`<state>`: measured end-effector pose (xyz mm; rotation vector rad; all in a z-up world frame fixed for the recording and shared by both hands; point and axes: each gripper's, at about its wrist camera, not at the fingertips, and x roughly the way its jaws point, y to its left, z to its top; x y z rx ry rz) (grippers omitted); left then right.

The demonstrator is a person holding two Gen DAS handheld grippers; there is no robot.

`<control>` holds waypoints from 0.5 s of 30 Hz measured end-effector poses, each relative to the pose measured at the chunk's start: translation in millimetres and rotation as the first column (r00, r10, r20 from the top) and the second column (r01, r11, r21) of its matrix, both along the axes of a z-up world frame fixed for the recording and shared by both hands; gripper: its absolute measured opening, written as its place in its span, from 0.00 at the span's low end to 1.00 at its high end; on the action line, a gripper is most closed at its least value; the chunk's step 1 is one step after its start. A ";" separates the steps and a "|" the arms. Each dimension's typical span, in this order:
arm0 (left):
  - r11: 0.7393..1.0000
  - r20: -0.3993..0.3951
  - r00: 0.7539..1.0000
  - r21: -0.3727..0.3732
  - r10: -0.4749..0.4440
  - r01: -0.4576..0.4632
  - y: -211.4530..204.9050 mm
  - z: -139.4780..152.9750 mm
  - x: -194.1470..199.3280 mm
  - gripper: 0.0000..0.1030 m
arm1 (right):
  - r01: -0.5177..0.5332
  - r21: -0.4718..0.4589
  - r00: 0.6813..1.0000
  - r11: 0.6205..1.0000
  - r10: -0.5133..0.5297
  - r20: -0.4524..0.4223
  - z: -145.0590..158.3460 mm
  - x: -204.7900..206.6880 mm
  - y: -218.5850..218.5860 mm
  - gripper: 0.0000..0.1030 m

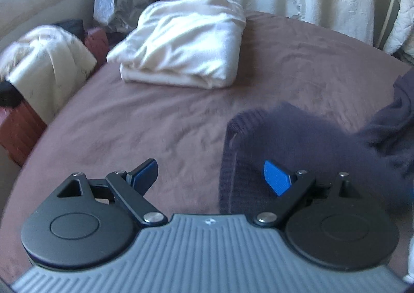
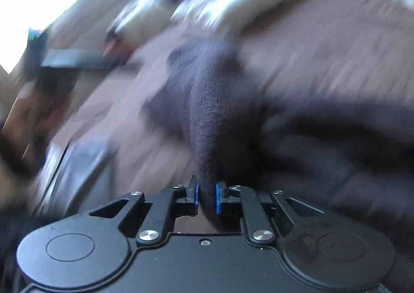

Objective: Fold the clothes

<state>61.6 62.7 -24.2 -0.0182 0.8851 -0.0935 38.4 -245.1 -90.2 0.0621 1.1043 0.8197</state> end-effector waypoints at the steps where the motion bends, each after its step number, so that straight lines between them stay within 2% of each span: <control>1: 1.000 -0.004 1.000 -0.026 0.007 -0.007 0.7 -0.7 -2.6 0.87 | -0.062 -0.044 0.998 0.997 0.061 -0.032 -7.3 -16.0 3.7 0.15; 3: 0.998 0.011 1.000 -0.065 0.007 -0.006 0.3 -1.9 -5.2 0.87 | -0.118 -0.125 0.991 0.985 0.109 -0.076 -16.3 -37.7 4.3 0.15; 4: 0.998 0.021 1.000 -0.063 -0.001 0.003 -2.4 -4.3 -4.9 0.87 | -0.103 -0.136 0.992 0.985 0.092 -0.087 -16.9 -42.9 0.4 0.15; 7: 0.998 0.052 0.998 -0.049 -0.029 0.031 -11.5 -12.1 -3.5 0.87 | -0.030 -0.099 0.993 0.995 0.018 -0.121 -12.1 -38.6 -7.8 0.23; 9: 0.996 0.058 0.997 -0.056 -0.059 0.062 -16.9 -20.2 -3.3 0.87 | -0.029 -0.055 0.992 0.998 0.022 -0.127 -5.3 -30.4 -7.1 0.34; 11: 0.995 0.015 0.996 -0.061 -0.083 0.084 -20.2 -33.2 -2.5 0.87 | -0.029 -0.030 0.994 0.999 0.026 -0.105 5.0 -24.8 0.3 0.43; 15: 0.999 -0.082 0.996 0.017 -0.043 0.045 -16.3 -57.4 2.9 0.87 | -0.020 0.011 0.999 1.000 0.020 -0.050 25.1 -10.6 13.8 0.45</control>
